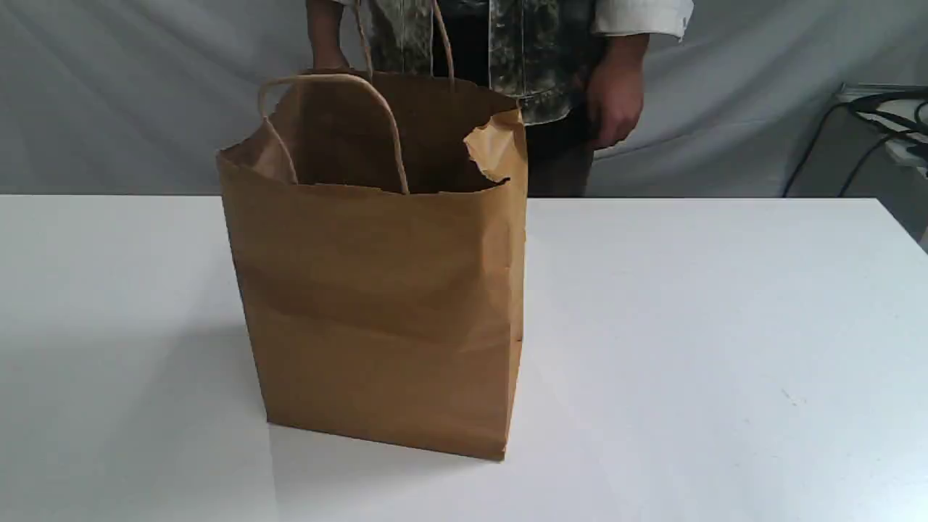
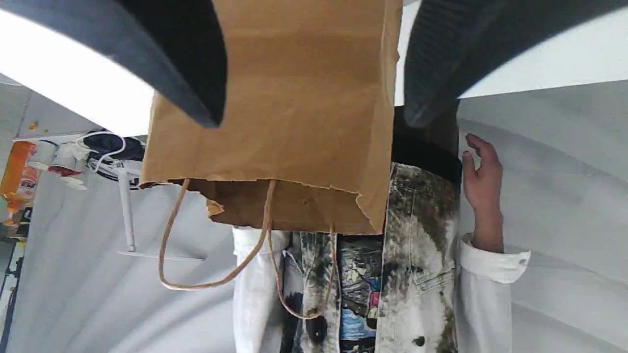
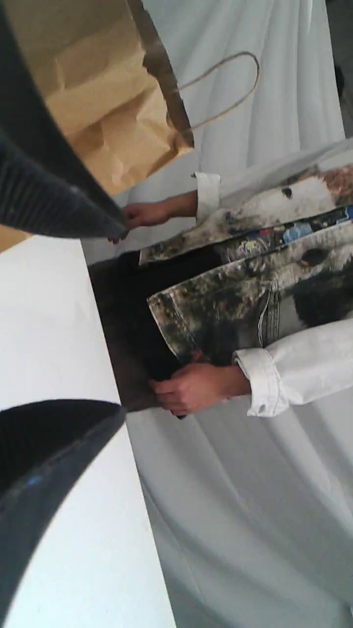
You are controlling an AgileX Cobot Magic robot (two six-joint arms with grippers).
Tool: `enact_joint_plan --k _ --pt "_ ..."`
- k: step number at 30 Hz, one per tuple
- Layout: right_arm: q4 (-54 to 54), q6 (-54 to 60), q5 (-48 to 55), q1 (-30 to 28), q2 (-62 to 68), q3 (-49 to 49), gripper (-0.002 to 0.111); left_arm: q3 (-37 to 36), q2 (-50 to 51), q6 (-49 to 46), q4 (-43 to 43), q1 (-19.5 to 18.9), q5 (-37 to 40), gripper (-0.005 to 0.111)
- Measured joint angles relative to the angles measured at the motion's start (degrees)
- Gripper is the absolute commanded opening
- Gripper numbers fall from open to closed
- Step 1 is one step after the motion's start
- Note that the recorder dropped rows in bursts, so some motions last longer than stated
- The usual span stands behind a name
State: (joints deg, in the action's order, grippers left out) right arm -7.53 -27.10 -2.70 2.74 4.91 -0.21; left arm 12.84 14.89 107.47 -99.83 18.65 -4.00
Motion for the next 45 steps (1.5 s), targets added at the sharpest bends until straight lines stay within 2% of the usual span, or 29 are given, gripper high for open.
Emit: enact_joint_plan --k 7,10,18,24,29,38,45 --pt "-0.34 0.0 15.33 -6.06 -4.34 0.0 0.05 0.0 0.0 0.0 0.0 0.0 0.0 0.056" --pt "-0.33 0.0 19.53 -6.67 -4.58 0.0 0.05 0.0 0.0 0.0 0.0 0.0 0.0 0.056" --pt "-1.13 9.52 20.71 -5.42 -4.58 0.0 0.05 0.0 0.0 0.0 0.0 0.0 0.0 0.056" --pt "-1.92 11.99 20.71 -4.29 -4.58 0.0 0.05 0.0 0.0 0.0 0.0 0.0 0.0 0.056" --pt "-4.66 16.74 21.07 -1.23 -4.58 0.0 0.05 0.0 0.0 0.0 0.0 0.0 0.0 0.056" --pt "-4.93 18.38 21.07 -0.09 -4.58 0.0 0.05 0.0 0.0 0.0 0.0 0.0 0.0 0.056" --pt "-5.19 18.38 21.19 -1.82 -4.58 0.0 0.05 0.0 0.0 0.0 0.0 0.0 0.0 0.056"
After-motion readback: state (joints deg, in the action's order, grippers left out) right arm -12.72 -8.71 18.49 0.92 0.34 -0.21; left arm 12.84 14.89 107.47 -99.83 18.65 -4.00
